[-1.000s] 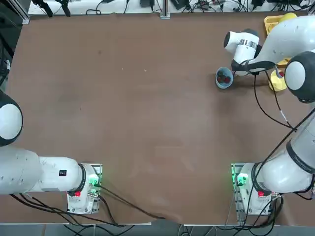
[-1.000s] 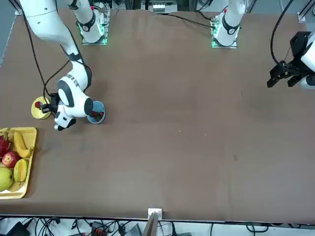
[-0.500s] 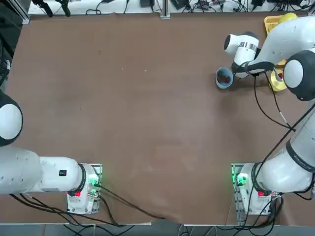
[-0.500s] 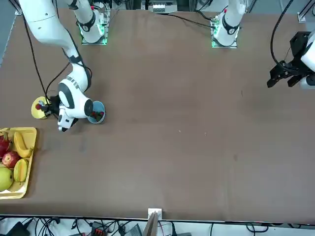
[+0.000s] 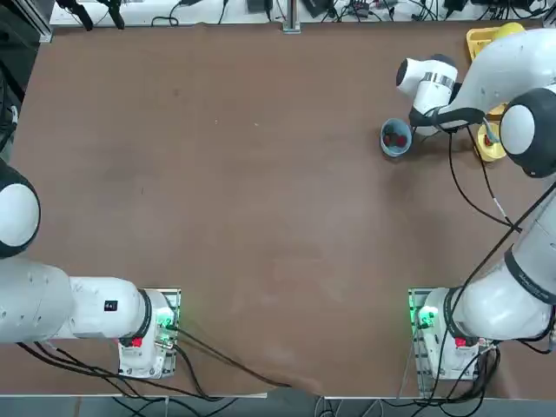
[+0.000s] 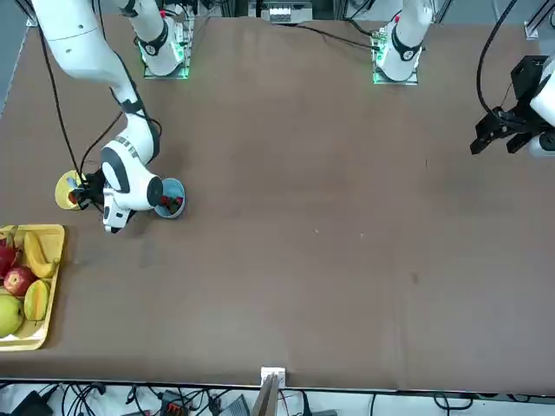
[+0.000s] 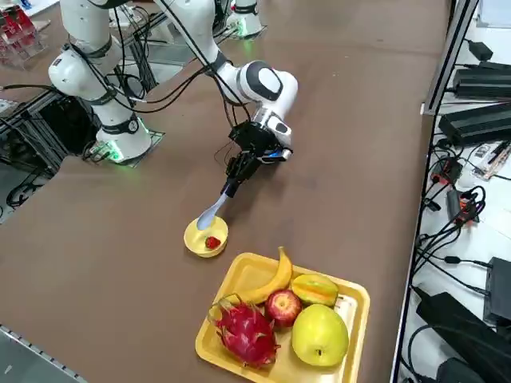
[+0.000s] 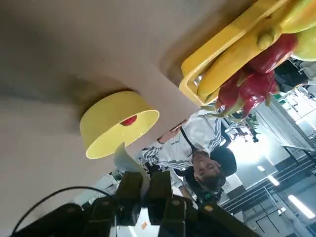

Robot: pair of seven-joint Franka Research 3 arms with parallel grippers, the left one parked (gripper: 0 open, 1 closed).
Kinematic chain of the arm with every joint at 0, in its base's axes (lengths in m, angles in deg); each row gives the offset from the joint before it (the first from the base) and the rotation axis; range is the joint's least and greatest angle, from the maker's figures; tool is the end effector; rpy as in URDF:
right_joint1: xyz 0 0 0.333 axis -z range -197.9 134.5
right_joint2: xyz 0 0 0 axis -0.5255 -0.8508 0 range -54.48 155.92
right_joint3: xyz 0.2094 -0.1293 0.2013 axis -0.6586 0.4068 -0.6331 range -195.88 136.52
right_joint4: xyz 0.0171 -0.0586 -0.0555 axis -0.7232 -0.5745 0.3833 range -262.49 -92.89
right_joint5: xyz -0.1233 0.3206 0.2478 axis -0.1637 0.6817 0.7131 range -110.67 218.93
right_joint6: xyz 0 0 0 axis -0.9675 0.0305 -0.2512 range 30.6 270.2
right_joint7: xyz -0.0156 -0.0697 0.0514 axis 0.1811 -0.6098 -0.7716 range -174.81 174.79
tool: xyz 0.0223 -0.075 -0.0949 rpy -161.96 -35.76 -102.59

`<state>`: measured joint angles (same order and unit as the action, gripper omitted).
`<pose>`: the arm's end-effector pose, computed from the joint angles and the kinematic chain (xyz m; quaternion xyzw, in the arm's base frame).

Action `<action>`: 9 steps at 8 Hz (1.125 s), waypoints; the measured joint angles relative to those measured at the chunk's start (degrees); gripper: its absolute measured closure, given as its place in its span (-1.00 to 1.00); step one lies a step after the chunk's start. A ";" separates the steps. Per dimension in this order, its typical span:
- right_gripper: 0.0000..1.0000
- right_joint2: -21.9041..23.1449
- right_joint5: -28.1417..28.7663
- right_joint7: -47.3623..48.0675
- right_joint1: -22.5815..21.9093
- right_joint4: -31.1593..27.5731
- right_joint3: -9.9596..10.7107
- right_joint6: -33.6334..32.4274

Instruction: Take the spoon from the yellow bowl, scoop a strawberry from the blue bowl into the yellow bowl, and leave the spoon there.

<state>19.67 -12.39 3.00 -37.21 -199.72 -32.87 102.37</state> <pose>0.5740 -0.0151 0.1606 0.7580 0.3202 -0.2865 0.4908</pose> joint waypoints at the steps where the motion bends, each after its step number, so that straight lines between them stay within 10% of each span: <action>1: 0.77 0.02 0.28 -0.02 0.00 0.35 -0.03 0.00; 9: 0.77 -0.04 7.99 8.87 0.06 5.95 -0.42 -4.29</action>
<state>19.63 -4.41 11.87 -37.15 -193.77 -33.30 98.08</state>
